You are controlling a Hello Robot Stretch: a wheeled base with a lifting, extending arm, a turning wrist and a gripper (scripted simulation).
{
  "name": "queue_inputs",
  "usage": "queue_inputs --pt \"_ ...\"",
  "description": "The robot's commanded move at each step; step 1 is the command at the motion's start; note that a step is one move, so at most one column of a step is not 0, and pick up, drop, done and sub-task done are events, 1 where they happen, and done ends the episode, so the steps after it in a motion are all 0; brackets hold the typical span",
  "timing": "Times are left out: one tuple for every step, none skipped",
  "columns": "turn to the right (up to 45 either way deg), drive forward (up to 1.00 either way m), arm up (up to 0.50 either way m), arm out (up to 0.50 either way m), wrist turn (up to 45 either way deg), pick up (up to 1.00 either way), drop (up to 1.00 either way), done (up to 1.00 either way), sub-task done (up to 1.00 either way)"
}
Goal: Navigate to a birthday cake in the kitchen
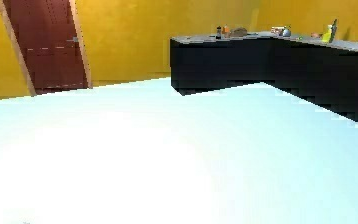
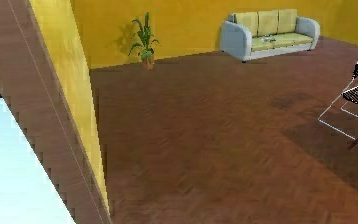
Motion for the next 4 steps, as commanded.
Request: queue_inputs --pt "9.0 0.00 0.00 0.00 0.0 0.00 0.00 0.00 0.00" --pt "0.0 0.60 0.00 0.00 0.0 0.00 0.00 0.00 0.00" --pt "45.0 0.00 0.00 0.00 0.0 0.00 0.00 0.00 0.00" --pt "6.0 0.00 0.00 0.00 0.0 0.00 0.00 0.00 0.00"
